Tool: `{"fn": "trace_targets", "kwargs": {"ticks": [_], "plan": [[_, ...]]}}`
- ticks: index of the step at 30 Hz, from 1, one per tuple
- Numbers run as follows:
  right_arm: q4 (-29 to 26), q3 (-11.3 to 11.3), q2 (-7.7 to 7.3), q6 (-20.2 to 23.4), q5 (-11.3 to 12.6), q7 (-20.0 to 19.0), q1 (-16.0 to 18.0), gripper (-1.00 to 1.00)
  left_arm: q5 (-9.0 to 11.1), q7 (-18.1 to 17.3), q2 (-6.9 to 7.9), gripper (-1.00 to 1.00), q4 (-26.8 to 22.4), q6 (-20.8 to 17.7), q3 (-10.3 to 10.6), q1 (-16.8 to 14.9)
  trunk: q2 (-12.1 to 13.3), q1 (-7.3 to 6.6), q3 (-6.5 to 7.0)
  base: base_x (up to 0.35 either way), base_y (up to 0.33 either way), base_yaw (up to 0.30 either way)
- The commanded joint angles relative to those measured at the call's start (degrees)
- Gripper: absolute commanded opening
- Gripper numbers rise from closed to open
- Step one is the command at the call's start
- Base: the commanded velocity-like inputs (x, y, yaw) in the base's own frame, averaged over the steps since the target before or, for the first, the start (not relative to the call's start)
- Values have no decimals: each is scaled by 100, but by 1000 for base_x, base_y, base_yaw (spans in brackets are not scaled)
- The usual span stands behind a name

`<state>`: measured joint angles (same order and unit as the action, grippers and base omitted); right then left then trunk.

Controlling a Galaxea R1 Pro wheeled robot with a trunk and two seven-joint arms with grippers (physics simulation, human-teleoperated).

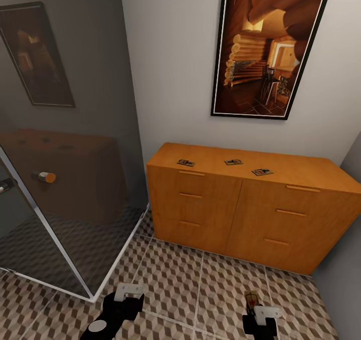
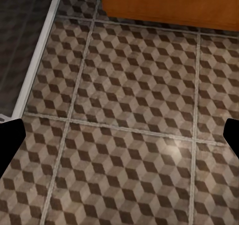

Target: Take the four mousetraps from the cabinet in the bathroom and place them on the bathroom floor. Make sure all four end up on the same floor surface, and ensure that at least two of them are either under or directly next to the same bathroom sink.

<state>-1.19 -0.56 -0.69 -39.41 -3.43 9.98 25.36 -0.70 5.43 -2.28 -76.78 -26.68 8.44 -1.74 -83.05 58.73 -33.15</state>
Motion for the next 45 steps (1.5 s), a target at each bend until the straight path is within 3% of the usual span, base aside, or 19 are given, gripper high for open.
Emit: {"fn": "trace_targets", "kwargs": {"ticks": [1, 7, 18, 25, 29, 37, 41, 45], "plan": [[6, -5, 3, -9, -34, 37, 4, -100, -7, 28, 1, 100, -8, -30, 9, -3, -3, 0, -5, 0, 0, 0], [12, -6, 29, -10, -35, 31, 4, -100, -9, 28, 3, 100, -59, -31, 9, -3, -3, 0, -5, 0, 0, 0], [21, -6, 18, -14, -42, 30, 4, -100, -5, 36, 34, 100, -592, -108, -11, -4, -3, 0, -5, 0, 0, 0], [22, -6, 17, -13, -43, 30, 4, -100, -13, 30, -1, 100, -1070, -874, -17, -9, -3, 0, -5, 0, 0, 0], [22, -6, 17, -9, -43, 30, 4, -100, -16, 29, -54, 100, -1156, -1114, -17, -32, -3, 0, -5, 0, 0, 0], [28, -6, 18, -6, -43, 30, 4, -100, -23, 34, -193, 100, -1204, -1452, -17, -358, -3, 0, -5, 0, 0, 0], [30, -6, 17, -6, -43, 30, 4, -100, -26, 30, -245, 100, -1206, -1960, -18, -614, -3, 0, -5, 0, 0, 0], [31, -6, 17, -6, -43, 26, 4, -100, -26, 29, -258, 100, -1207, -2201, -18, -874, -3, 0, -5, 0, 0, 0]]}}
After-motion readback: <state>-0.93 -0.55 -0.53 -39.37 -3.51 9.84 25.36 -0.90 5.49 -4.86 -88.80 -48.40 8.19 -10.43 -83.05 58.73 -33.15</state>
